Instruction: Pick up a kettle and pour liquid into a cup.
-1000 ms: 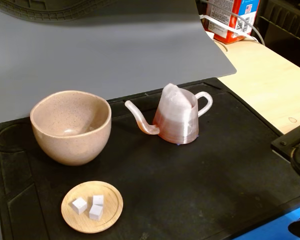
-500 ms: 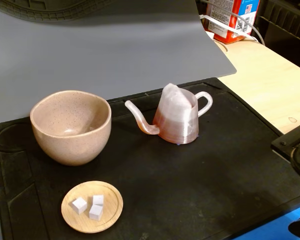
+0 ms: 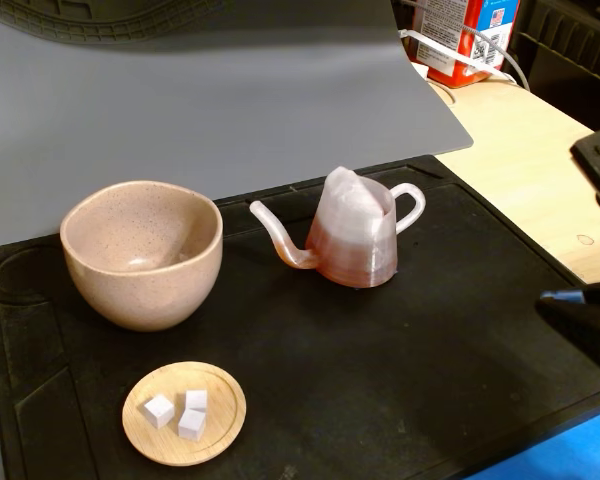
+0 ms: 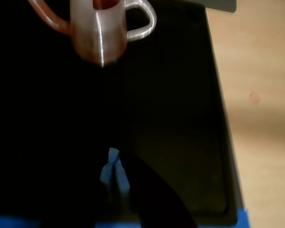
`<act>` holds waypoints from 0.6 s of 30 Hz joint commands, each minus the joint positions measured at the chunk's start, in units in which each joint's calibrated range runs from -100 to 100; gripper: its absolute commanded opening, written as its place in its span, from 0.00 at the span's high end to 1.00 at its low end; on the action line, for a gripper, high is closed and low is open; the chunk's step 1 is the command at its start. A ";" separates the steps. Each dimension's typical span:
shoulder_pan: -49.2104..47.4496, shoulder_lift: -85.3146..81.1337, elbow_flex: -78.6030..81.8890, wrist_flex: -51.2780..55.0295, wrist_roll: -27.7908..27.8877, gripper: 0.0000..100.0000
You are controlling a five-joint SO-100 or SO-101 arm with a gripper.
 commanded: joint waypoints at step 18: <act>-0.21 0.85 0.01 -23.48 -0.06 0.99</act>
